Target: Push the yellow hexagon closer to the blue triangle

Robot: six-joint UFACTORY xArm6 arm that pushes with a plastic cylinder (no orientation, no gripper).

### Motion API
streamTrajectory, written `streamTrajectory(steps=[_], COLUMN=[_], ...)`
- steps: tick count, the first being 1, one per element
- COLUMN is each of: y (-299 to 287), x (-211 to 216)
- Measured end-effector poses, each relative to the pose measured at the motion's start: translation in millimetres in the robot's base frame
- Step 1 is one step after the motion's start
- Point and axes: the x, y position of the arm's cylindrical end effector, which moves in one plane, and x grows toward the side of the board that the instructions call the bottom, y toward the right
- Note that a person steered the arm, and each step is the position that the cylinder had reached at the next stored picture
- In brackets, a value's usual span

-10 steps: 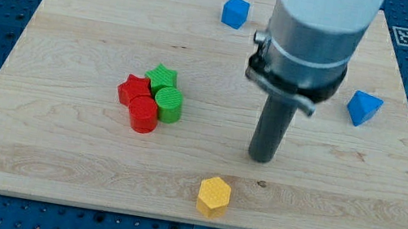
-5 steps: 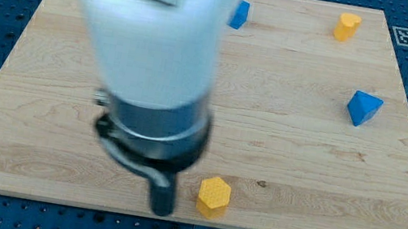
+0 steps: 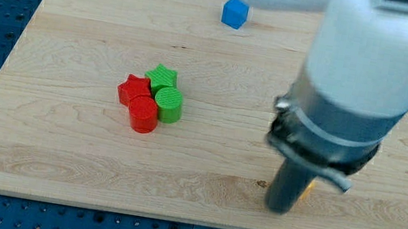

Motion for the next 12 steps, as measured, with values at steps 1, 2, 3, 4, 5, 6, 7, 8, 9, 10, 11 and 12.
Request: streamTrajectory(steps=[1, 2, 3, 4, 5, 6, 7, 8, 9, 10, 11, 12], y=[32.4, 26.7, 29.0, 73.0, 71.9, 52.9, 52.0, 31.2, 0.5, 1.1, 9.0, 29.6], x=[-58.4, -51.9, -29.2, -37.0, -65.7, -98.6, -86.1, -82.2, -90.8, -111.5, -117.7, -117.7])
